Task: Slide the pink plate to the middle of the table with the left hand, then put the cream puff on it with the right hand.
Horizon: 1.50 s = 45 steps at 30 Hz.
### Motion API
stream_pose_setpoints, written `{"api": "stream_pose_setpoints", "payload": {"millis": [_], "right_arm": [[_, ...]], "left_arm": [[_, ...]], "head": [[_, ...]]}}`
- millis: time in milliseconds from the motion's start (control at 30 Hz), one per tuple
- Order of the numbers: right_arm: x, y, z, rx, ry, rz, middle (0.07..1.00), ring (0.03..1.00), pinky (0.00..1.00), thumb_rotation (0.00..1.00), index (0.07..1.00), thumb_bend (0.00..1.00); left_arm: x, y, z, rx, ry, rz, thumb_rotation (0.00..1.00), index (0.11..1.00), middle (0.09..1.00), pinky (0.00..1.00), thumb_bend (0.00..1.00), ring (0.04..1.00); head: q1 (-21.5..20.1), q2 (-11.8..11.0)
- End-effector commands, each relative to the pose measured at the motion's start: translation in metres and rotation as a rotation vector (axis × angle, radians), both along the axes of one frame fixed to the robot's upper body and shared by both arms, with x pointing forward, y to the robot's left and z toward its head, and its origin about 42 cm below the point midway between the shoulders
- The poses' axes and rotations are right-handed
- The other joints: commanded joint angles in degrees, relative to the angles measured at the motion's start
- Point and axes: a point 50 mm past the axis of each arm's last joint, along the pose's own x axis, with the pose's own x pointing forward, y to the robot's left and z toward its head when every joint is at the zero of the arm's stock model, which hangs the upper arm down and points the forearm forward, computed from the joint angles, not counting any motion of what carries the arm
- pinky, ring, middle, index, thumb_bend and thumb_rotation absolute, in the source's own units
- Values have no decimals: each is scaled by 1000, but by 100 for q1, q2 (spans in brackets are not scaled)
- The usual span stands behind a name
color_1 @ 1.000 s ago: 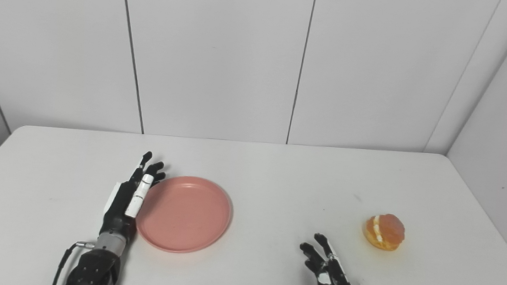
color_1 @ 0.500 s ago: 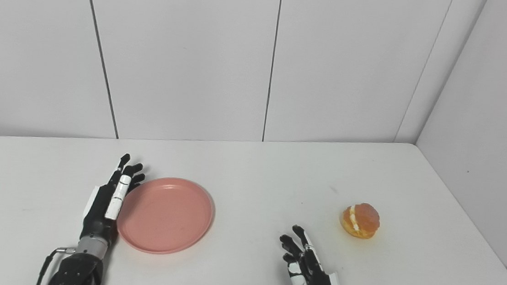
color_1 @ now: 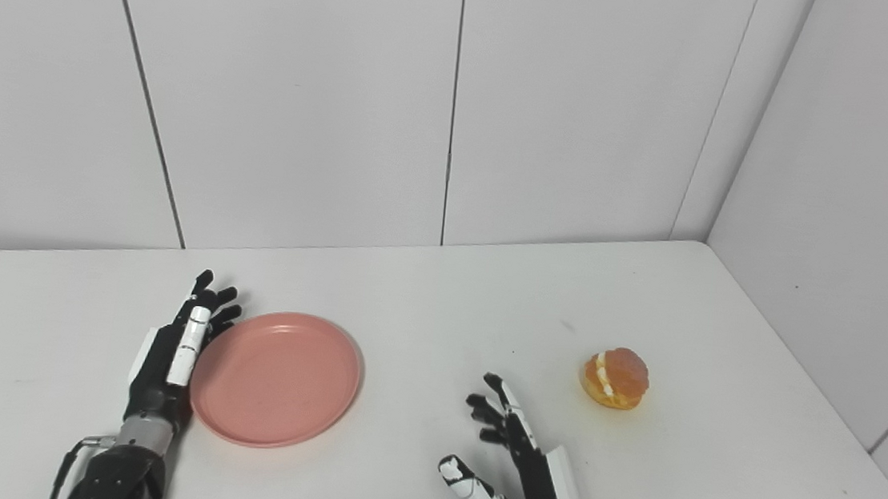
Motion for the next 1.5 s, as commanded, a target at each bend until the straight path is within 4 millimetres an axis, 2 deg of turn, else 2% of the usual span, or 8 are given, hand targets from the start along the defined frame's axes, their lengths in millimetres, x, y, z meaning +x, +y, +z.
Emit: {"api": "stream_pose_setpoints", "payload": {"millis": [0,167,267,433,700,833,1200,1467], "right_arm": [[6,-8,26,-77,-112,-58,830,821,780,809,865,923],[19,-36,50,-269,-172,-184,840,811,730,688,844,927],[22,-46,63,-315,-164,-229,842,812,724,652,847,943],[27,-59,84,-361,-165,-301,842,804,729,485,846,972],[37,-77,116,-534,-137,-416,860,849,898,445,878,981],[45,-91,126,-600,-100,-453,854,850,927,431,862,984],[73,-117,127,-727,79,-502,845,833,697,362,826,1000],[84,-129,125,-699,211,-471,896,852,574,252,890,1000]], "left_arm": [[-16,10,-39,20,116,8,939,975,887,871,672,856],[-17,13,-44,9,141,25,952,965,878,860,731,854],[-18,14,-48,3,146,29,949,967,878,862,734,851],[-19,16,-49,7,151,36,954,973,890,879,704,852],[-20,21,-49,10,156,42,962,973,888,873,689,853],[-20,21,-50,5,159,39,960,972,884,872,690,852],[-19,19,-50,5,163,32,954,979,901,872,661,853],[-20,20,-50,13,164,28,958,976,895,857,664,843]], "head": [[-47,-9],[-101,-49],[-59,-62],[-55,-74],[-68,-90],[-97,-105],[-119,-89],[-115,-67]]}}
